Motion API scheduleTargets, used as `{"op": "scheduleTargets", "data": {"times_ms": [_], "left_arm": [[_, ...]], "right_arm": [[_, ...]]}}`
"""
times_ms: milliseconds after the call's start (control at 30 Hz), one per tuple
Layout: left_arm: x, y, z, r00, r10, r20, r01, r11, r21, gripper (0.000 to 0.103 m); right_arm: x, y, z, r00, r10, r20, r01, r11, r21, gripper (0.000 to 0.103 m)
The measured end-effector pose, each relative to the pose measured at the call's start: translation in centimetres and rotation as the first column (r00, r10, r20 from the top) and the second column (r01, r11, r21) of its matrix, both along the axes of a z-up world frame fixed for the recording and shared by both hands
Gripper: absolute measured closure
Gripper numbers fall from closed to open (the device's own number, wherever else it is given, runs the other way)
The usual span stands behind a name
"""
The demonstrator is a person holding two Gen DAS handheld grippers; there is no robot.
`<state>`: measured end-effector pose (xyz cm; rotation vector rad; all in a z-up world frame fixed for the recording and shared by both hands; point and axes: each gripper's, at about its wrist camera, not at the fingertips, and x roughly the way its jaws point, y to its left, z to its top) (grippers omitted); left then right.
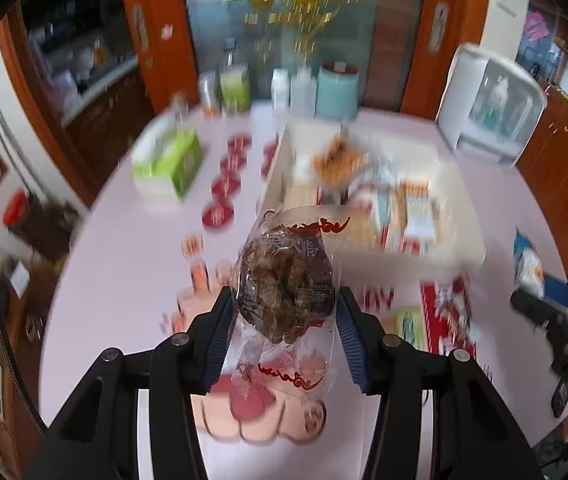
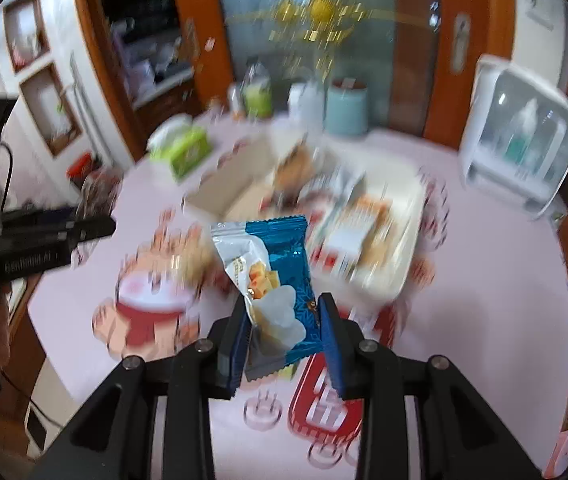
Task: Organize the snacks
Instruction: 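Carry both snacks into the white tray and open both tools, then move both tools back toward the remaining snacks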
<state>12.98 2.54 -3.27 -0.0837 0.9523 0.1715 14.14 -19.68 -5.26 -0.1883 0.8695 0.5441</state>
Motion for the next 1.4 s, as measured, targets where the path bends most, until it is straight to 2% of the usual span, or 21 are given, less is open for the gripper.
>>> {"op": "scheduleTargets", "data": {"times_ms": [267, 367, 500, 600, 767, 867, 967, 1033, 1067, 1100, 1167, 1200, 1233, 1267, 1300, 1400], "left_arm": [[5.7, -0.4, 7.8, 0.985, -0.066, 0.160, 0.056, 0.996, 0.070, 0.054], [7.8, -0.5, 10.0, 0.976, -0.091, 0.197, 0.077, 0.994, 0.074, 0.054], [11.0, -1.1, 12.2, 0.961, -0.136, 0.239, 0.107, 0.986, 0.130, 0.054], [13.8, -1.4, 12.0, 0.960, -0.161, 0.228, 0.132, 0.981, 0.140, 0.054], [18.1, -1.6, 8.9, 0.970, -0.195, 0.145, 0.184, 0.979, 0.088, 0.054], [20.2, -1.7, 5.5, 0.975, -0.208, 0.075, 0.205, 0.978, 0.049, 0.054], [21.5, -1.9, 2.9, 0.976, -0.215, 0.022, 0.214, 0.976, 0.045, 0.052], [22.3, -2.0, 1.3, 0.974, -0.225, -0.017, 0.225, 0.973, 0.046, 0.045], [22.6, -2.1, 0.6, 0.972, -0.232, -0.032, 0.233, 0.971, 0.051, 0.038], [22.9, -2.2, 0.0, 0.971, -0.234, -0.044, 0.236, 0.970, 0.063, 0.026], [23.4, -2.4, -0.9, 0.972, -0.230, -0.055, 0.234, 0.968, 0.091, 0.014], [23.4, -2.4, -1.0, 0.972, -0.228, -0.055, 0.232, 0.968, 0.099, 0.014], [23.6, -2.4, -1.3, 0.972, -0.226, -0.062, 0.232, 0.968, 0.101, 0.014], [23.7, -2.2, -1.4, 0.972, -0.225, -0.070, 0.232, 0.968, 0.098, 0.014], [23.7, -2.1, -1.5, 0.972, -0.222, -0.076, 0.229, 0.969, 0.095, 0.014], [23.7, -1.7, -1.4, 0.975, -0.209, -0.082, 0.216, 0.972, 0.090, 0.014]], "right_arm": [[5.2, -0.1, 8.1, 0.978, -0.131, 0.163, 0.122, 0.990, 0.065, 0.069], [6.9, 0.1, 10.7, 0.970, -0.135, 0.204, 0.121, 0.990, 0.076, 0.069], [9.8, 0.6, 13.0, 0.958, -0.127, 0.256, 0.126, 0.992, 0.022, 0.069], [12.1, 1.1, 13.5, 0.959, -0.118, 0.258, 0.131, 0.991, -0.035, 0.069], [15.7, 2.1, 12.0, 0.970, -0.117, 0.214, 0.141, 0.985, -0.099, 0.069], [17.4, 2.6, 10.1, 0.979, -0.124, 0.163, 0.143, 0.984, -0.108, 0.069], [18.6, 3.2, 7.4, 0.986, -0.129, 0.104, 0.141, 0.982, -0.125, 0.068], [19.3, 3.6, 5.1, 0.991, -0.127, 0.049, 0.132, 0.982, -0.137, 0.068], [19.7, 3.8, 3.8, 0.992, -0.125, 0.016, 0.126, 0.982, -0.143, 0.068], [19.9, 3.9, 3.0, 0.992, -0.125, -0.010, 0.122, 0.982, -0.147, 0.068], [20.6, 4.0, 0.8, 0.988, -0.133, -0.084, 0.120, 0.982, -0.144, 0.067], [20.8, 4.0, 0.1, 0.984, -0.139, -0.110, 0.123, 0.982, -0.142, 0.067], [21.0, 4.0, -0.6, 0.980, -0.149, -0.130, 0.129, 0.981, -0.147, 0.060], [21.2, 4.0, -1.0, 0.977, -0.159, -0.140, 0.136, 0.978, -0.156, 0.049], [21.2, 4.0, -1.2, 0.977, -0.162, -0.140, 0.139, 0.977, -0.161, 0.044], [21.0, 3.9, -1.0, 0.977, -0.163, -0.135, 0.141, 0.978, -0.155, 0.041]]}}
